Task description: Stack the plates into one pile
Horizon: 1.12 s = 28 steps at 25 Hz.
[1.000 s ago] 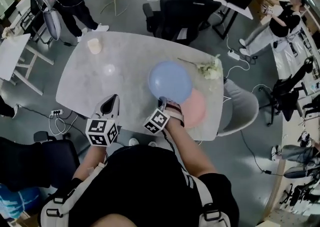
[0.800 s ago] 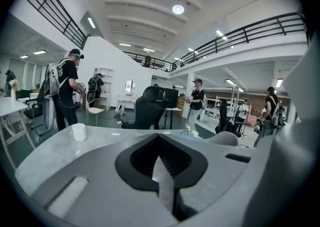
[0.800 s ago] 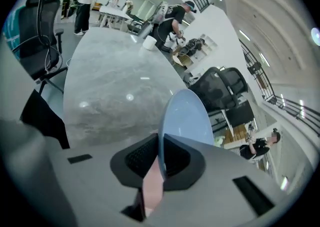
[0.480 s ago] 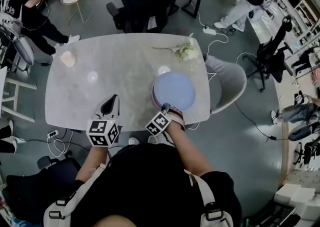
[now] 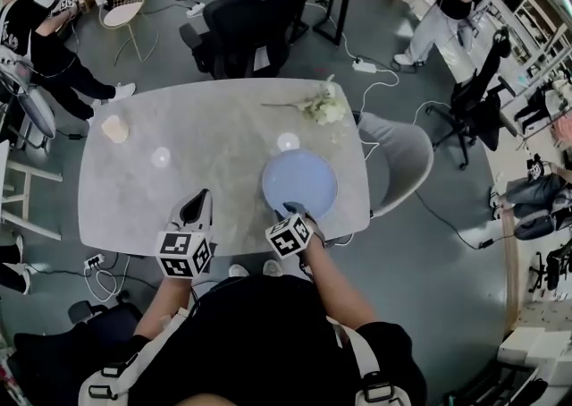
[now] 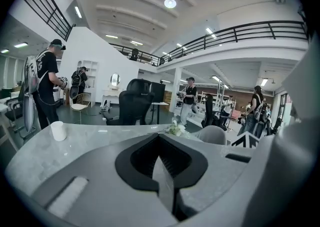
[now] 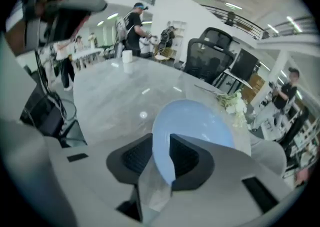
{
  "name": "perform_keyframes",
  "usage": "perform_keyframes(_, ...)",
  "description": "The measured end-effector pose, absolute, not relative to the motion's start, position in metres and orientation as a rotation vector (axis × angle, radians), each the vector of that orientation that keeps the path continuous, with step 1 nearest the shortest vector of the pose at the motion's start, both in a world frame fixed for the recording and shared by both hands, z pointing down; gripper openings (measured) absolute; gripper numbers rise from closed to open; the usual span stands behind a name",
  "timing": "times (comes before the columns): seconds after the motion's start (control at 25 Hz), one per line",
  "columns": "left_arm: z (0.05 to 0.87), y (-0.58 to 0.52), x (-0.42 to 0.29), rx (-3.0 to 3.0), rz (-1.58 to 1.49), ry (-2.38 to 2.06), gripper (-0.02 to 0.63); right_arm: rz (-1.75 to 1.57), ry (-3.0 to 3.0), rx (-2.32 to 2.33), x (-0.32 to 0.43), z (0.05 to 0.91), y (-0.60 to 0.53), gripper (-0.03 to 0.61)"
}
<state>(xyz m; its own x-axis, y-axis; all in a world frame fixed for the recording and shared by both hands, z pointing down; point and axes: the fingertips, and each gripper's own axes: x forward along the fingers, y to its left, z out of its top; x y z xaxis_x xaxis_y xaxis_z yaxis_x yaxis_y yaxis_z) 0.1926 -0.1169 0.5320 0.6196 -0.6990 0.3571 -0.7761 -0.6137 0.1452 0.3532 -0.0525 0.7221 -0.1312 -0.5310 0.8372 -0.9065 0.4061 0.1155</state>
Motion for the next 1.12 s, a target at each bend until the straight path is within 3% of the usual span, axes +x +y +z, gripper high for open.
perform_keyframes(0.16,0.523,-0.124,0.202,2.584,0.386,-1.188,0.003,0.607,-1.983,1.507,0.373,0.652,-0.071,0.089)
perform_keyframes(0.24,0.514,-0.128,0.21,2.606,0.38,-1.181,0.003,0.516,-2.061,1.667,0.391,0.601,-0.082,0.081)
perform_keyframes(0.36,0.499,-0.134,0.225,2.643,0.366,-1.169,0.003,0.31,-2.158,1.905,0.415,0.529,-0.094,0.011)
perform_keyframes(0.52,0.475,-0.142,0.245,2.696,0.337,-1.153,0.003,0.134,-2.2,2.092,0.433,0.468,-0.096,0.008)
perform_keyframes(1.12,0.433,-0.142,0.283,2.811,0.298,-1.138,0.003,-0.037,-2.167,2.184,0.458,0.429,-0.092,0.008)
